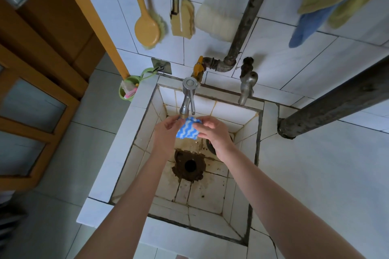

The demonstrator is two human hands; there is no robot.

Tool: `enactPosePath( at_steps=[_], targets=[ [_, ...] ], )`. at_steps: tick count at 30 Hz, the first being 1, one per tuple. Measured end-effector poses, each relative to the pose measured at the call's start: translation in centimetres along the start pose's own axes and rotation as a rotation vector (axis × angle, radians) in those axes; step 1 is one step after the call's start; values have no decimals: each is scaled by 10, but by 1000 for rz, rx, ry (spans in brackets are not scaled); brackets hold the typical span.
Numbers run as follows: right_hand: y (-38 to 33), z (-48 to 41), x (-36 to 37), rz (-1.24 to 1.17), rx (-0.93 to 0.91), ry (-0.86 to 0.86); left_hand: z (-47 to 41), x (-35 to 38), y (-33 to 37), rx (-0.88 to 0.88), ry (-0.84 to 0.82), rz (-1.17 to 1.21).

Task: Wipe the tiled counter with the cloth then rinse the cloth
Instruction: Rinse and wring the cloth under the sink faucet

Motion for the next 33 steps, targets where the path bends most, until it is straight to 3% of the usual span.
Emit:
enactPosePath(
  at_steps=[6,9,17,23,33],
  targets=[
    [-7,2,15,-8,9,-24,0,-9,-15,-91,56,23],
    [-6,2,20,-2,11,-45,9,1,-22,-198,-41,126],
    [1,3,24,-37,74,-109,9,-5,-30,-190,-60,147],
    [-7,-4,18,-9,42,-20,4,-20,-43,-307,95,230],
    [-14,-17,0,-59,59,113,-6,-8,-31,-303,30,427]
  ],
)
Point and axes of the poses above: each hand's wrist, its own z-axis away from the middle knuckle, its own x-axis out of the palm, y = z × x, the point moved 8 cm from there along -z, towards the middle knuckle, and after that the axes turned 6 degrees about x, right-handed, at the moved point
